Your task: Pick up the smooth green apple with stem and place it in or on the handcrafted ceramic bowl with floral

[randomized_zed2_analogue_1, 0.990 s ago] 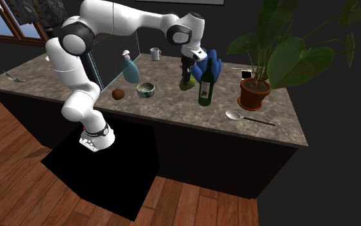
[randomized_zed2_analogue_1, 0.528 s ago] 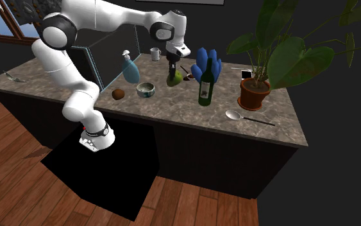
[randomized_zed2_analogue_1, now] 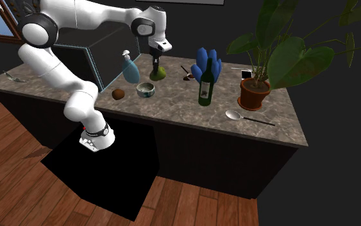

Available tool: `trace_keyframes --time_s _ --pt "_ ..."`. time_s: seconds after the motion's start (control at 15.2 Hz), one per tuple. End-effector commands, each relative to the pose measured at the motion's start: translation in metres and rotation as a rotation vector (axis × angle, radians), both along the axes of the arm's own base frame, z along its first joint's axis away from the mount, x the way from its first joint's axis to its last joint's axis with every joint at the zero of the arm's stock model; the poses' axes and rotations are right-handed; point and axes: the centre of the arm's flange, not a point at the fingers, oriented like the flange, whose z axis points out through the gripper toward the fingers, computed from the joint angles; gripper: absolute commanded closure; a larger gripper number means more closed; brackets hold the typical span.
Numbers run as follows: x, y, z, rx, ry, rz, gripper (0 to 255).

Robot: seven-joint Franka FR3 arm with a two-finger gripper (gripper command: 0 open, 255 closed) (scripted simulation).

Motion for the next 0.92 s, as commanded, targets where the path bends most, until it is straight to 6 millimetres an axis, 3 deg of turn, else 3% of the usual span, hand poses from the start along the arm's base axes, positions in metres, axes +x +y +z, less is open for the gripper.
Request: trace_keyframes --time_s 0.0,0.59,0.86 --pt "-0.026 0.004 -0.002 0.0 0.0 -0.001 255" --pt "-0.142 0.019 0.004 0.0 0.0 -0.001 255" --pt "-0.142 0.019 -0.017 0.0 0.0 -0.001 255"
